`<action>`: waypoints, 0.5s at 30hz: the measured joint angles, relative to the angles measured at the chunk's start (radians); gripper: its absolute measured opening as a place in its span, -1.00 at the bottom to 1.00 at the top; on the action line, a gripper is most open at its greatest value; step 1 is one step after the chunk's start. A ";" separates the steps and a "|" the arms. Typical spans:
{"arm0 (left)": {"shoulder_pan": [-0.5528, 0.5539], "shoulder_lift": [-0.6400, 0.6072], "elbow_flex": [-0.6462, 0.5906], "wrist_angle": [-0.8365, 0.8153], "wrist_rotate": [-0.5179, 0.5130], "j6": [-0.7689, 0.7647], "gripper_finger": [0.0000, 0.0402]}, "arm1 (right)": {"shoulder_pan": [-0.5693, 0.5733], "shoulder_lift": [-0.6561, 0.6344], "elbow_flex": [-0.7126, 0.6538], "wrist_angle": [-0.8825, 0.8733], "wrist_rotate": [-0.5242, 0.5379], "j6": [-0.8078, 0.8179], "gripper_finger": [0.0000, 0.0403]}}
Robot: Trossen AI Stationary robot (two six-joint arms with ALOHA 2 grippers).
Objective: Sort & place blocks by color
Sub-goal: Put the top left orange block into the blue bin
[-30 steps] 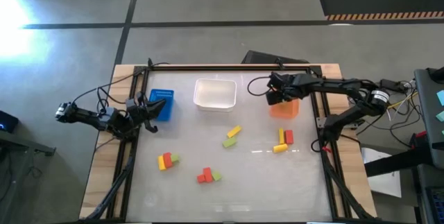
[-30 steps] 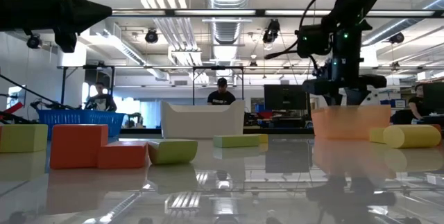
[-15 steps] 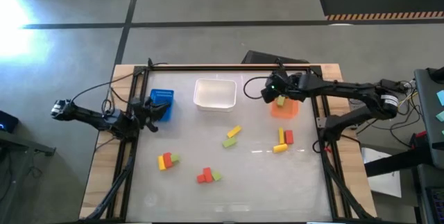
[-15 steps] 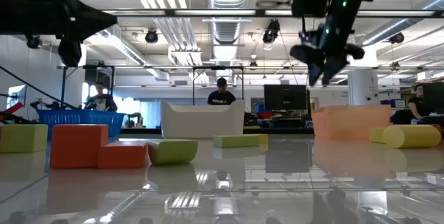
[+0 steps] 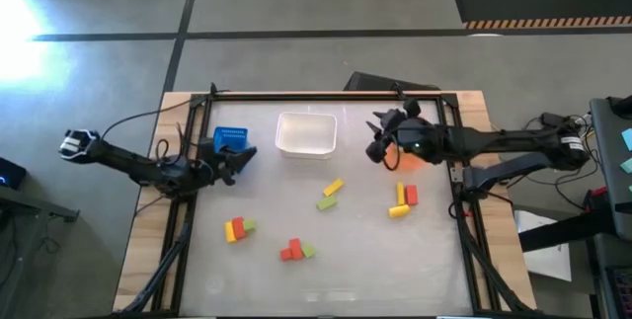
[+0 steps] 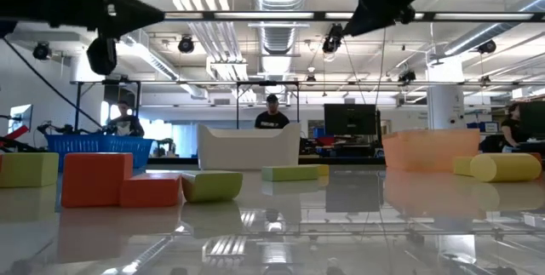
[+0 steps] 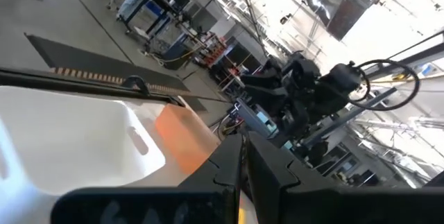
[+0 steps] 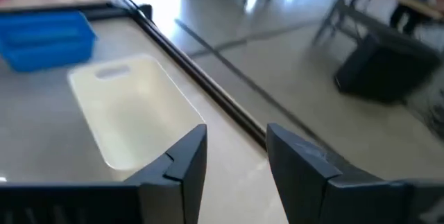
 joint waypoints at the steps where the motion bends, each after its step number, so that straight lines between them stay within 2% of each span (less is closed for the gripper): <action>1: -0.004 0.029 0.026 0.001 0.001 0.000 -0.97 | 0.008 -0.010 -0.009 0.028 -0.012 -0.024 -0.34; 4: -0.021 0.112 0.101 -0.010 0.007 -0.016 -0.98 | 0.013 -0.037 -0.041 0.116 -0.097 -0.075 -0.39; 8: -0.048 0.208 0.214 -0.142 0.029 -0.125 -1.00 | 0.012 -0.064 -0.061 0.164 -0.223 -0.112 -0.44; 11: -0.080 0.281 0.315 -0.378 0.062 -0.313 -1.00 | 0.013 -0.071 -0.062 0.170 -0.234 -0.130 -0.47; 15: -0.142 0.397 0.487 -0.756 0.166 -0.617 -1.00 | 0.012 -0.071 -0.066 0.173 -0.234 -0.149 -0.52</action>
